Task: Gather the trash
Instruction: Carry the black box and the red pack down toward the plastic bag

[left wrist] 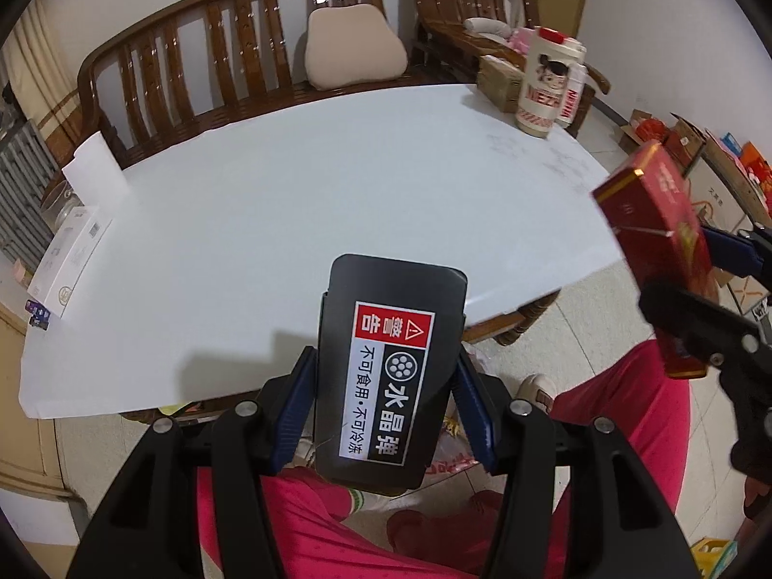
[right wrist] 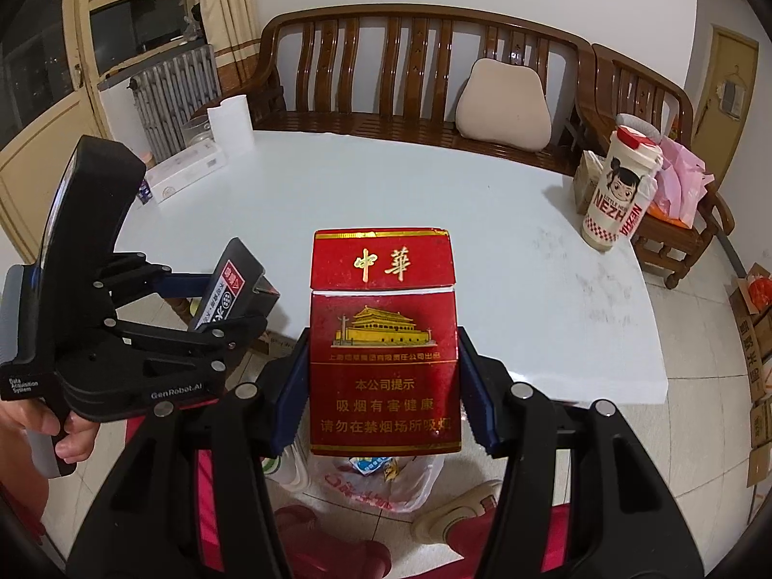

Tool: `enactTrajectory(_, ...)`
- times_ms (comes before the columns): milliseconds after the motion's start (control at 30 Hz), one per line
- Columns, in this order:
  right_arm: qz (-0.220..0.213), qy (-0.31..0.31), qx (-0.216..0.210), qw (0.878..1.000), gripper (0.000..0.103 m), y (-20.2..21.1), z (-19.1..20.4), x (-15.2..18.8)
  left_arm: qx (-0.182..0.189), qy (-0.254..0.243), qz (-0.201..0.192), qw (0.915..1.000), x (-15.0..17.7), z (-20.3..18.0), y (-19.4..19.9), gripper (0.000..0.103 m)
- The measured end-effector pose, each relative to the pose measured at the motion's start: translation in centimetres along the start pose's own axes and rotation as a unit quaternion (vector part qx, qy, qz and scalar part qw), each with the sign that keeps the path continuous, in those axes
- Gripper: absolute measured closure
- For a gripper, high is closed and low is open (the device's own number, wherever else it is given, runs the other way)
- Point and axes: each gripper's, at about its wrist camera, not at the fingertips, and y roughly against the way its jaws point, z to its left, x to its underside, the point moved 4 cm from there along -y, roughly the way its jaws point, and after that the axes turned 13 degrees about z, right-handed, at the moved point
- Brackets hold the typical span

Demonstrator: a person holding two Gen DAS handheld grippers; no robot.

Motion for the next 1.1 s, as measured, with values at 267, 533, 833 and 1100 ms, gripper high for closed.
enactTrajectory(267, 0.005, 0.001, -0.007, 1.0, 0.048, 0.2, 0.4, 2.5, 0.0, -0.005, -0.01, 0.9999, 2.3, -1.9, 0.6, 0.049)
enactTrajectory(533, 0.029, -0.003, -0.021, 0.999, 0.048, -1.5, 0.6, 4.7, 0.009, 0.003, 0.004, 0.9999, 3.6, -2.2, -1.1, 0.049)
enactTrajectory(833, 0.051, -0.007, -0.029, 0.998, 0.048, -3.6, 1.1, 6.4, 0.017, 0.001, 0.03, 0.9994, 4.8, -2.7, -4.2, 0.049)
enactTrajectory(1100, 0.076, -0.022, -0.031, 0.996, 0.048, -5.9, 0.8, 7.7, 0.043, 0.004, 0.057, 0.9975, 6.0, -3.0, -7.5, 0.049)
